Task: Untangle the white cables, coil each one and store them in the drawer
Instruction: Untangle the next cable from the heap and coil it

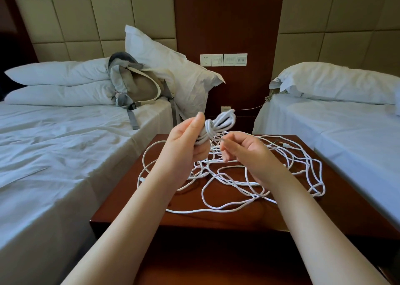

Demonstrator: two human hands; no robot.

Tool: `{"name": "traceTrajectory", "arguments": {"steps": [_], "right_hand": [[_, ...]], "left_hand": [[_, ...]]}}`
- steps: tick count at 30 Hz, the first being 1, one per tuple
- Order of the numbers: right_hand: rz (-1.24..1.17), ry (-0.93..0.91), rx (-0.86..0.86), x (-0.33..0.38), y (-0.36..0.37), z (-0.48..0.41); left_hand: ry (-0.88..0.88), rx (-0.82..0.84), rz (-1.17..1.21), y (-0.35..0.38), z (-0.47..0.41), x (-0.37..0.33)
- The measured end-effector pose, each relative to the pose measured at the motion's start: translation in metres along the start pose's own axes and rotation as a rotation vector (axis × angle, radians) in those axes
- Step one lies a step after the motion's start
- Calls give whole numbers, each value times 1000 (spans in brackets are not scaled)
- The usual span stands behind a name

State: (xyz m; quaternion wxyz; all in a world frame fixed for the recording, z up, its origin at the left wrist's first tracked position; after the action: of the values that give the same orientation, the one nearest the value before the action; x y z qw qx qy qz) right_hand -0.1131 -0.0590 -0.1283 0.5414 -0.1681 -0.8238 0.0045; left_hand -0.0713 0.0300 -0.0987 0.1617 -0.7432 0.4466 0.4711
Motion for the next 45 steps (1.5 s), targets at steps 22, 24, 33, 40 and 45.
{"name": "traceTrajectory", "arguments": {"steps": [22,24,33,40,45], "right_hand": [[511,157,4,-6,-21,3],[526,155,-13,-4,-23,2],[738,137,-39,1,-28,4],[710,180,41,-7,-22,4],[350,207,40,-10,-16,8]], "left_hand": [[-94,-131,-1069,-20,1,30],[-83,-197,-987,-24,3,27],[22,-216,-993,-23,7,22],[76,-196,-1030,-19,6,21],[75,-157,-949,-18,6,26]]}}
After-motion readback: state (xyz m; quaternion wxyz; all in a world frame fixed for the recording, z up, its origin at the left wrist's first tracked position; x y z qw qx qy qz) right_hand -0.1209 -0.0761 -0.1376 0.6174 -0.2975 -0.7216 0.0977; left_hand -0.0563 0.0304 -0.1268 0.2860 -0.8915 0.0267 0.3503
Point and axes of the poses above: each hand's wrist, its own z-axis away from the middle knuckle, its own y-axis out of the palm, x = y × z, the point moved 10 cm from there along -z, towards the middle knuckle
